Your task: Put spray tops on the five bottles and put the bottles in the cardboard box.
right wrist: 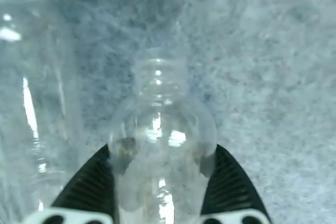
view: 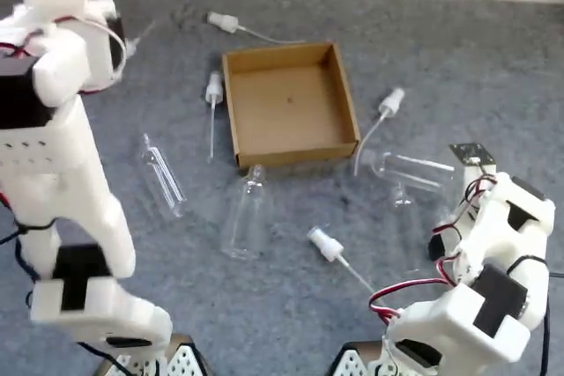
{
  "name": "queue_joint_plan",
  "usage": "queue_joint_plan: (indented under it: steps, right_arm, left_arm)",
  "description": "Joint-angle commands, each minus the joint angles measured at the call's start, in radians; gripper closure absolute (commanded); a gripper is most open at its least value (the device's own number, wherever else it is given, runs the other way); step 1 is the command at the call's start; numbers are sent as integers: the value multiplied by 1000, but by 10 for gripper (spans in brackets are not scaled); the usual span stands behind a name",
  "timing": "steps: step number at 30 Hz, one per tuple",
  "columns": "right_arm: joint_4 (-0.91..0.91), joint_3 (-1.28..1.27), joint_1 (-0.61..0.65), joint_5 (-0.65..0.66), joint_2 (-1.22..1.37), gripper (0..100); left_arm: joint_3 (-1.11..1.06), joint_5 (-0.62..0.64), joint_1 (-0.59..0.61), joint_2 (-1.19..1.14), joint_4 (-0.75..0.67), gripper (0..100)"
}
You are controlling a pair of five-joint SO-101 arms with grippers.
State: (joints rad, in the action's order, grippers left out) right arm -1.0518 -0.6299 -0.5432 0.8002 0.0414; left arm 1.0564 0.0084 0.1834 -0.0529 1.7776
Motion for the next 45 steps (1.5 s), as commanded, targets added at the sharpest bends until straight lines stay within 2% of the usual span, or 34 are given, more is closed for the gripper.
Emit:
queue_joint_plan:
  steps: [1,6,9,12,15,19,22,26,30,34,38,43,45]
  right_arm:
    - [22,22,-16,-3,1,995]
    - [22,16,-12,58,2,995]
    - [22,15,-8,91,2,995]
    - [22,15,-13,94,2,995]
    - [22,13,-15,95,4,995]
    - [22,12,-7,95,4,995]
    - [27,12,-7,95,4,995]
    - [70,10,-10,95,4,995]
    - [71,10,-7,95,4,995]
    - [73,10,-7,95,4,995]
    - [73,10,-10,95,4,995]
    - [73,10,-13,95,4,995]
    - [73,10,-13,95,4,995]
  left_arm:
    - [-395,-2,-1,159,-2,993]
    - [-750,-69,127,122,-307,992]
    - [-866,-72,147,87,-397,992]
    - [-883,-66,203,41,-552,986]
    - [-875,-60,257,-39,-744,919]
    - [-874,28,312,-196,-1033,846]
    - [-837,49,318,-335,-1235,846]
    - [-668,49,291,-556,-1378,846]
    - [-387,64,266,-809,-1464,847]
    - [-30,164,265,-1066,-1470,847]
    - [297,169,252,-1307,-1470,847]
    - [509,169,234,-1498,-1462,852]
    - [547,169,237,-1514,-1382,885]
